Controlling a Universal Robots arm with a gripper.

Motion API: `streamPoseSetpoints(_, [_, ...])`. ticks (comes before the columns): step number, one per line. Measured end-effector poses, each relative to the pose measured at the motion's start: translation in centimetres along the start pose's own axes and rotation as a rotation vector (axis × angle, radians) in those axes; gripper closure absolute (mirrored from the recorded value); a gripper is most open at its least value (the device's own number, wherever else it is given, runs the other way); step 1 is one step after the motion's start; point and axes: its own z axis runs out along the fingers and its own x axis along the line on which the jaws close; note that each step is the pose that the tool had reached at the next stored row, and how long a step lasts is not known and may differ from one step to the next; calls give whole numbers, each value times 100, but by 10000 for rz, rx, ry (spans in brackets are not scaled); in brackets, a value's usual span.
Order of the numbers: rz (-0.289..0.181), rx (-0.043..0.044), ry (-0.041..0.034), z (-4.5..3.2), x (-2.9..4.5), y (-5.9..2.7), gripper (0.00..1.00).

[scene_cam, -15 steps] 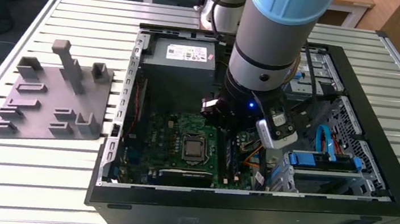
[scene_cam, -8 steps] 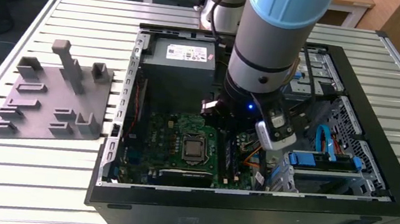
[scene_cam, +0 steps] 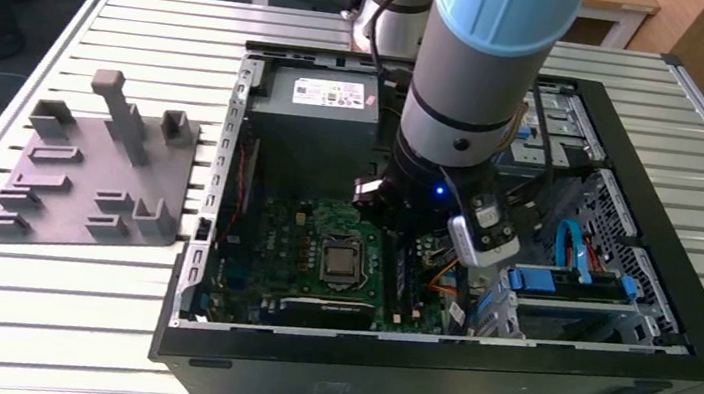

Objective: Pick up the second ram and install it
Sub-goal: 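Insert the second ram into the second slot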

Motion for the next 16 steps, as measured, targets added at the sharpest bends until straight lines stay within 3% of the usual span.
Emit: streamPoseSetpoints(16, [71, 1, -4, 69, 6, -4, 86])
